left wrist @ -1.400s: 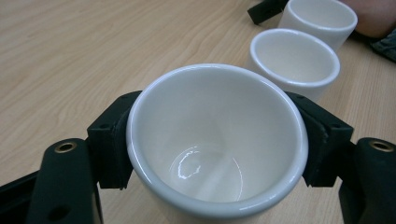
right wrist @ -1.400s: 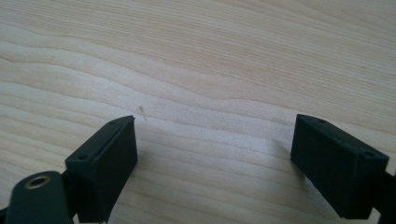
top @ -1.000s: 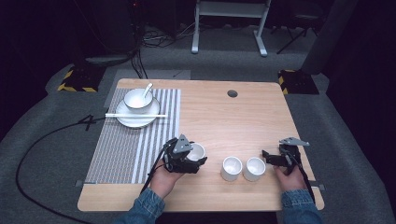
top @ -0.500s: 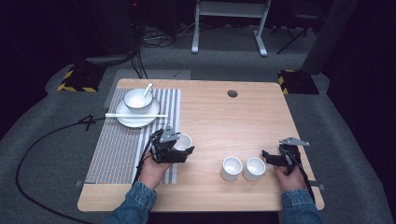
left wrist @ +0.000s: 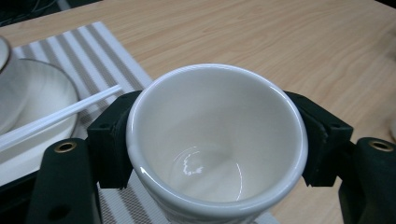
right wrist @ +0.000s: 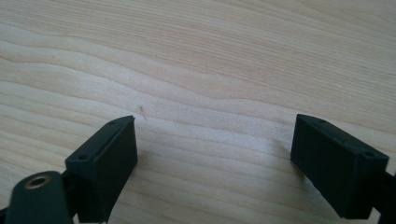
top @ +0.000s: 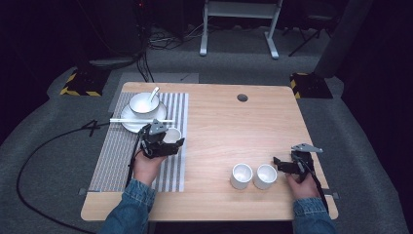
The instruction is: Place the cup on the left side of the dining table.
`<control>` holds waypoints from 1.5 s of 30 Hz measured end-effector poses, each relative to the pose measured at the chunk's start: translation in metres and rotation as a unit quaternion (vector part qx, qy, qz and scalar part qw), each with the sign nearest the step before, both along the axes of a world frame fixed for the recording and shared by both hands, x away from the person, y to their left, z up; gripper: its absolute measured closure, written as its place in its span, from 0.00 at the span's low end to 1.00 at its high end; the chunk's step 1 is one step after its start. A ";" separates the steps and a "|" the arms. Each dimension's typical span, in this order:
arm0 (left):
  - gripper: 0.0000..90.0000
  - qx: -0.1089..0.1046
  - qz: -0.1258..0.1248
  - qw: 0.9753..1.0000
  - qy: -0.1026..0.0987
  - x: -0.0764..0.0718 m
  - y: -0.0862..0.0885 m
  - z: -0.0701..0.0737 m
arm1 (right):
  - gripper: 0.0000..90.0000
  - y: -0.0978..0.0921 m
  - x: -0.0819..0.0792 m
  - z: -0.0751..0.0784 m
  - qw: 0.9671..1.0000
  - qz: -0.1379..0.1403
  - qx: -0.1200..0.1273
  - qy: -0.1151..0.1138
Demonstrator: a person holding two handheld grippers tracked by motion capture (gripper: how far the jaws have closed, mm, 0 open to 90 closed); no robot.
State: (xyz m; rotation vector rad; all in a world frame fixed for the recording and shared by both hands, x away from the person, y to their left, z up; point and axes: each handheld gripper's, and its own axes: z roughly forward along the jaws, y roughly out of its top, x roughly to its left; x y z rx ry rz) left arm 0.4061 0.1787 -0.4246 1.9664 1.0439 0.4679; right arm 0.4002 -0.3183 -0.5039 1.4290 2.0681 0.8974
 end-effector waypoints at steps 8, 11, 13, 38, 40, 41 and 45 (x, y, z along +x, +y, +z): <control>0.30 0.000 0.049 0.999 0.003 0.018 0.013 -0.010 | 0.16 0.000 0.000 0.000 1.000 0.000 0.000 0.000; 0.30 0.006 0.058 0.998 0.014 0.026 0.015 -0.017 | 0.16 0.000 0.000 0.000 1.000 0.000 0.000 0.000; 0.30 0.013 0.067 0.998 0.017 0.032 0.015 -0.022 | 0.16 0.000 0.000 0.000 1.000 0.000 -0.001 -0.001; 0.30 0.015 0.096 0.995 0.010 0.043 0.024 -0.052 | 0.16 0.000 0.000 0.000 1.000 0.000 -0.001 -0.001; 0.30 0.019 0.099 0.995 0.008 0.043 0.023 -0.052 | 0.16 0.000 0.000 0.000 1.000 0.000 0.000 -0.001; 0.30 0.019 0.100 0.995 0.008 0.043 0.022 -0.052 | 0.16 0.000 0.000 0.000 1.000 0.000 0.000 -0.001; 0.30 0.013 0.103 0.995 0.013 0.044 0.024 -0.053 | 0.16 0.000 0.000 0.000 1.000 -0.001 0.000 -0.001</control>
